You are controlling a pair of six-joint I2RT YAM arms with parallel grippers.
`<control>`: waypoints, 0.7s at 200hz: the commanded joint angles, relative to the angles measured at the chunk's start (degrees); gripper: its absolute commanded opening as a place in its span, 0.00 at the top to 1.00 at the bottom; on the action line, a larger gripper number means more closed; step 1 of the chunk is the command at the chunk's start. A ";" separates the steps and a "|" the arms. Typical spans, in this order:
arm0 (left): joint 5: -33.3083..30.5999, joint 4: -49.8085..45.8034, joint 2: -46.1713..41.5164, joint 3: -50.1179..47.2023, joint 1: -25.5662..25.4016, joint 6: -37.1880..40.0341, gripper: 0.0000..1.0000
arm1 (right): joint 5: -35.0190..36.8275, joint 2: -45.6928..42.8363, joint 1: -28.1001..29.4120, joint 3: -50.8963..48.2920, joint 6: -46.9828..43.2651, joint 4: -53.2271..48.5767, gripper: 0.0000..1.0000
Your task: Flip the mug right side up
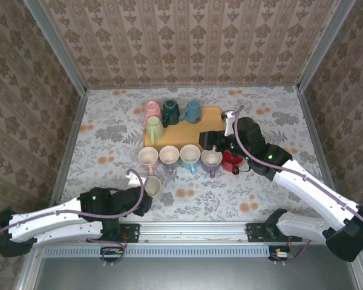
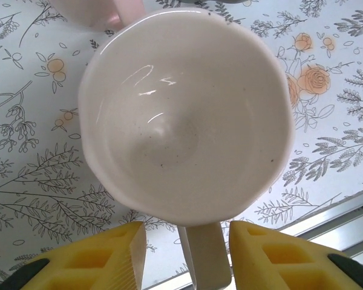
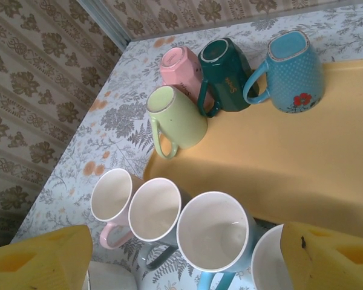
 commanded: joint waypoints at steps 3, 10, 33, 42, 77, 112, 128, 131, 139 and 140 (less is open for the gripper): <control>0.47 -0.93 -2.18 3.51 0.24 1.95 0.59 | -2.22 -0.67 -0.96 -0.39 -0.70 1.59 0.17; 0.21 -0.93 -2.63 4.09 0.22 2.67 0.59 | -2.65 -0.67 -1.20 -0.43 -0.69 1.62 0.17; -0.64 -2.05 -1.70 7.77 0.79 5.22 0.58 | -3.64 -0.58 -1.57 -0.48 -0.76 1.53 0.17; -0.54 -2.19 -0.56 9.70 1.33 6.53 0.58 | -3.77 -0.67 -1.64 -0.66 -0.96 1.41 0.17; 3.99 -3.59 8.95 22.95 12.05 19.04 0.49 | -3.26 -1.18 -2.29 -1.21 -0.86 0.75 0.17; 23.06 3.98 21.94 32.60 35.75 31.78 0.46 | -3.92 -0.78 -2.65 -2.04 -0.13 1.87 0.18; 23.73 6.55 30.50 36.47 40.40 34.61 0.44 | -4.37 -0.58 -2.74 -2.39 0.20 2.30 0.18; 24.02 6.88 32.03 37.18 41.18 34.97 0.44 | -4.34 -0.58 -2.74 -2.39 0.25 2.32 0.18; 24.74 8.15 36.00 39.06 42.85 35.93 0.43 | -4.38 -0.71 -2.77 -2.68 0.43 2.32 0.18; 24.73 8.31 36.24 39.24 43.07 36.08 0.42 | -4.38 -0.73 -2.80 -2.70 0.43 2.32 0.18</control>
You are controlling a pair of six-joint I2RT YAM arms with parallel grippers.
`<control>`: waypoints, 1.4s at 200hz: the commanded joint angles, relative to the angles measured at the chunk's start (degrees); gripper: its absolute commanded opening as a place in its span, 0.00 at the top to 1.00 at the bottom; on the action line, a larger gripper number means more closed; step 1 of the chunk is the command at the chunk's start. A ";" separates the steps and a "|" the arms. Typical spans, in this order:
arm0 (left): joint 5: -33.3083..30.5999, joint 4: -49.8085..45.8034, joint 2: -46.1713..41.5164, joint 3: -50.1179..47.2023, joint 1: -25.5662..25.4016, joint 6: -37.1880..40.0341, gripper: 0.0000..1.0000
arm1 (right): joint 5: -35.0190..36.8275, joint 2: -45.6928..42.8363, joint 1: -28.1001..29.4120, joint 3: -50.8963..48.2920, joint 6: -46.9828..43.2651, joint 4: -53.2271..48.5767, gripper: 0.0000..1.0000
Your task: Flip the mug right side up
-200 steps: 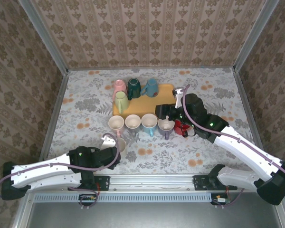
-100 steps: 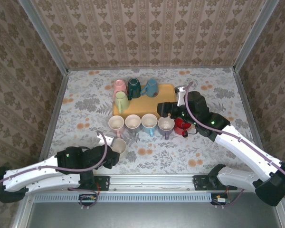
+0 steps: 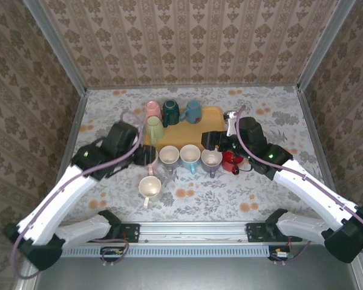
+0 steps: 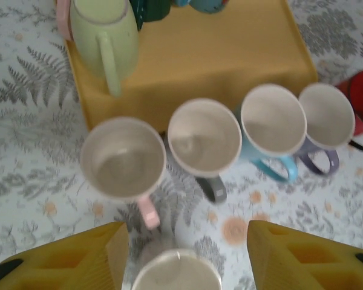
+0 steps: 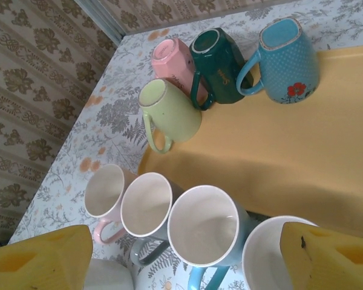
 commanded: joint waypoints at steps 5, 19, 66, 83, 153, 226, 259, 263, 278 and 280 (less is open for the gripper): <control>7.31 5.26 11.77 5.22 5.42 8.65 0.42 | -1.48 -0.77 -0.32 -1.14 0.42 2.06 0.18; 8.68 6.94 17.26 7.51 8.37 8.78 0.39 | -1.48 -1.36 -0.47 -1.73 0.26 2.10 0.18; 8.11 10.14 30.31 10.47 12.55 10.31 0.39 | -0.54 -3.97 -1.44 -2.19 -3.19 -0.25 0.18; 8.16 11.20 33.65 11.10 13.96 10.65 0.41 | -0.50 -4.87 -2.54 -2.83 -3.90 -0.40 0.18; 6.36 14.40 41.92 11.91 17.39 11.12 0.45 | -3.14 -5.11 -4.77 -5.10 -3.09 1.28 0.18; 5.43 17.63 46.92 12.95 17.73 9.93 0.69 | -3.39 -4.68 -5.43 -4.79 -3.30 0.87 0.18; 5.13 18.51 45.57 11.95 17.90 10.07 0.93 | -3.60 -4.45 -5.43 -4.54 -3.28 0.26 0.18; 4.96 18.37 45.37 11.84 17.94 10.07 0.95 | -3.60 -4.53 -5.43 -4.57 -3.19 0.18 0.18; 4.95 18.74 44.38 10.95 18.15 9.75 0.99 | -3.67 -4.92 -5.41 -4.35 -2.94 0.07 0.18; 5.11 18.83 44.17 10.82 18.24 9.66 1.00 | -3.68 -4.97 -5.38 -4.35 -2.97 0.12 0.18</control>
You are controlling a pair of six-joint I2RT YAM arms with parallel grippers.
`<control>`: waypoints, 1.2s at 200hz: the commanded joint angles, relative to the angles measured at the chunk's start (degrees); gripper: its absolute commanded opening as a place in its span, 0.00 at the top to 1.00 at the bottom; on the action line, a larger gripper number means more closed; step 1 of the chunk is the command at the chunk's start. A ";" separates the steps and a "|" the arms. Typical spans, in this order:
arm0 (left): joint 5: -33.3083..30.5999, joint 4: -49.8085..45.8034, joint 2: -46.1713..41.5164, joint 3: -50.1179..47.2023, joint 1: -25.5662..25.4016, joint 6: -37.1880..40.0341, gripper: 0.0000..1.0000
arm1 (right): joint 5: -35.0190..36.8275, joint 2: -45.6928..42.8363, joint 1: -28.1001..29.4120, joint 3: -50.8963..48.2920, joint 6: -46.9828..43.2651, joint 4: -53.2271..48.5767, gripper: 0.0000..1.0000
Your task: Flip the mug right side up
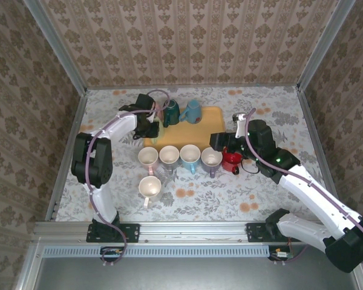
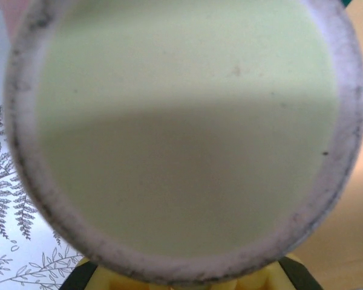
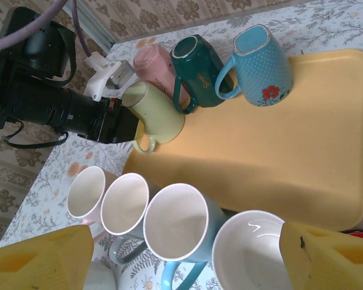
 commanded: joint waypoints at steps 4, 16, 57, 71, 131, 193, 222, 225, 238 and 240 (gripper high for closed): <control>-0.77 2.91 -2.61 -1.19 1.10 -0.95 1.00 | -1.04 -0.49 -0.22 0.11 -0.66 -0.45 0.18; -0.43 2.95 -3.88 -2.03 1.09 -1.17 1.00 | -1.29 -0.58 -0.28 0.18 -0.22 -0.73 0.19; 0.86 4.85 -14.06 -6.32 0.91 -1.58 1.00 | -2.65 -1.50 -0.24 0.86 0.28 -2.07 0.19; 3.06 7.75 -18.44 -7.99 0.78 -1.77 1.00 | -2.14 -1.42 -0.14 1.86 -0.29 -3.30 0.19; 22.77 31.80 -31.81 -15.24 0.39 -16.58 1.00 | -2.90 0.16 1.06 7.11 2.58 -4.33 0.24; 30.07 84.58 -34.49 -31.29 -4.09 -50.19 1.00 | -22.78 6.12 0.70 4.61 26.64 23.21 0.29; 31.28 97.06 -33.71 -32.96 -8.23 -57.30 1.00 | -23.84 9.22 0.63 3.61 33.92 33.66 0.27; 31.31 97.85 -33.81 -33.14 -8.57 -57.66 1.00 | -23.82 9.47 0.63 3.70 34.23 33.98 0.27; 31.16 98.79 -34.63 -33.69 -9.41 -58.25 1.00 | -24.04 10.41 0.36 3.97 34.90 35.23 0.24; 31.08 98.69 -34.79 -33.86 -9.56 -58.22 1.00 | -24.18 10.60 0.30 4.06 34.99 35.36 0.24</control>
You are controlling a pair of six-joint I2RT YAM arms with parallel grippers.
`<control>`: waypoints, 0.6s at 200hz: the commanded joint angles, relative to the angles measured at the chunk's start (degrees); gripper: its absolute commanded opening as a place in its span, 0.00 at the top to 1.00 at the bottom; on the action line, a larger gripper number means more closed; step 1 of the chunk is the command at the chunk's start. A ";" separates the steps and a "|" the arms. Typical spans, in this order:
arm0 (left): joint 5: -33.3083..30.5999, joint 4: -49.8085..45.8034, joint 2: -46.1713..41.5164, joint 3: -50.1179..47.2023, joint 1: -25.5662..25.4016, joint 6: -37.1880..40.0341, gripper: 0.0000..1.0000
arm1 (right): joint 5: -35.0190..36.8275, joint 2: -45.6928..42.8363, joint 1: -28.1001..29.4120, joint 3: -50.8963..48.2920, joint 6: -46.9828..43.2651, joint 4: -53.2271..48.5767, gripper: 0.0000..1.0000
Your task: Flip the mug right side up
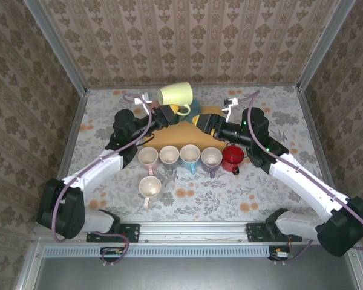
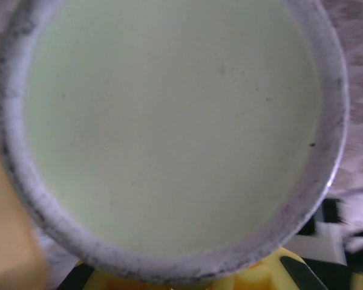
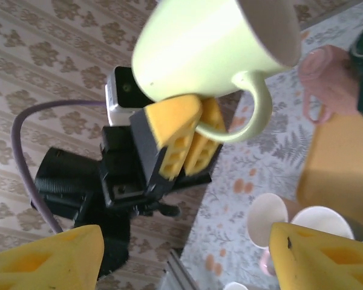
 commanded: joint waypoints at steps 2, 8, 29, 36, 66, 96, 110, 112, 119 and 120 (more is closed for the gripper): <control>2.50 19.30 -2.71 0.19 -1.75 -6.59 1.00 | -3.72 1.34 -0.39 -0.18 6.95 10.17 0.23; 2.19 19.28 -3.18 -0.24 -2.17 -6.57 1.00 | -4.38 1.94 -0.64 0.03 7.35 11.00 0.23; 2.61 21.35 -3.72 -1.15 -3.34 -7.10 1.00 | -6.39 3.65 -1.27 0.07 9.01 14.63 0.22; 2.94 22.06 -3.72 -1.26 -3.68 -7.54 1.00 | -6.71 3.95 -1.37 0.02 9.47 15.84 0.23; 3.83 23.30 -3.96 -1.52 -4.60 -8.43 1.00 | -7.26 3.88 -1.53 0.13 9.89 18.54 0.32; 5.76 23.29 -4.24 -2.59 -5.29 -8.32 1.00 | -7.62 4.12 -1.50 1.18 9.69 17.76 0.52; 5.86 23.33 -4.16 -2.88 -5.75 -8.26 1.00 | -7.86 4.49 -1.54 1.36 10.32 18.35 0.61; 5.92 23.35 -4.16 -2.87 -5.83 -8.30 1.00 | -7.87 4.50 -1.50 1.37 10.46 18.43 0.63; 6.09 23.35 -4.16 -2.93 -6.09 -8.15 1.00 | -7.87 4.58 -1.55 1.32 10.58 18.48 0.68; 6.19 23.33 -4.16 -2.93 -6.15 -8.15 1.00 | -7.87 4.58 -1.55 1.41 10.59 18.51 0.69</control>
